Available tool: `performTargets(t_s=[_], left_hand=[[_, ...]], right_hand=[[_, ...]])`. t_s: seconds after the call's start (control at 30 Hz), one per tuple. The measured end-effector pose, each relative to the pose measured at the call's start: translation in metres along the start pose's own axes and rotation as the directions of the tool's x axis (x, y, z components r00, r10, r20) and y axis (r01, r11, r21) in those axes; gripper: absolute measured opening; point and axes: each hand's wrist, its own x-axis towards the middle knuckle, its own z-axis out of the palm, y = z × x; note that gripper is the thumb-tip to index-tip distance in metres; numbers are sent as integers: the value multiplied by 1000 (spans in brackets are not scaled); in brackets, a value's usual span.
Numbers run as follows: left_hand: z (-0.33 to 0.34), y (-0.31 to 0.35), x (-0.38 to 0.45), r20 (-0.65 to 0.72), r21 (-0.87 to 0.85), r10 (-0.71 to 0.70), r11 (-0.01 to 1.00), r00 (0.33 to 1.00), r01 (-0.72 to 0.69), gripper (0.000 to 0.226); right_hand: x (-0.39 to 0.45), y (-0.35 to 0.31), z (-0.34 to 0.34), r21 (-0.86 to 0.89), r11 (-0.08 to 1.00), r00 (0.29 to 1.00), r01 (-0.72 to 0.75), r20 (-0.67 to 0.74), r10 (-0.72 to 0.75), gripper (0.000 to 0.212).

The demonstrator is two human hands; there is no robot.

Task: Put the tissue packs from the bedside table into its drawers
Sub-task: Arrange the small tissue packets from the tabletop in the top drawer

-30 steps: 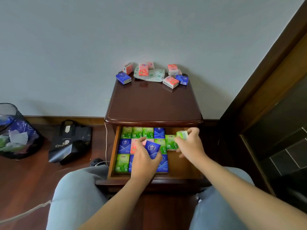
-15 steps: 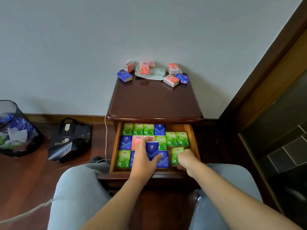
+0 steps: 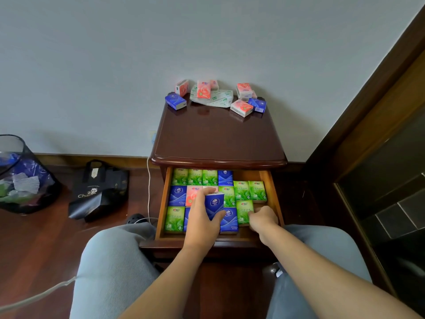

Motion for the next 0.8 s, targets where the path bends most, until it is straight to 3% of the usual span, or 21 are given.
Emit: performTargets(t_s=[0.23,0.43,0.57,0.63,0.73,0.8], left_hand=[[1,-1,0,-6,-16,-8,1000,1000,8,57],[3,-2,1,-21,-16,-22,1000,1000,22,46],[3,-3,3,-33,-26,-60,998,998,59,35],[3,-1,6,-31,-59,-113,992,993,111,28],[10,2,14,8,-84,-185,979,983,185,13],[21,6,18,29,-103,-210,972,977,212,14]], right_hand=[[-8,-6,0,-172,985,997,17,-76,-31,28],[-10,-7,-8,-236,968,993,84,-56,-100,23],[-20,-7,-19,-404,882,961,243,-26,-276,29],[-29,-2,-22,-423,791,875,443,13,-483,45],[-40,3,-31,-222,592,629,775,182,-756,78],[-41,5,-39,-199,447,487,872,267,-832,92]])
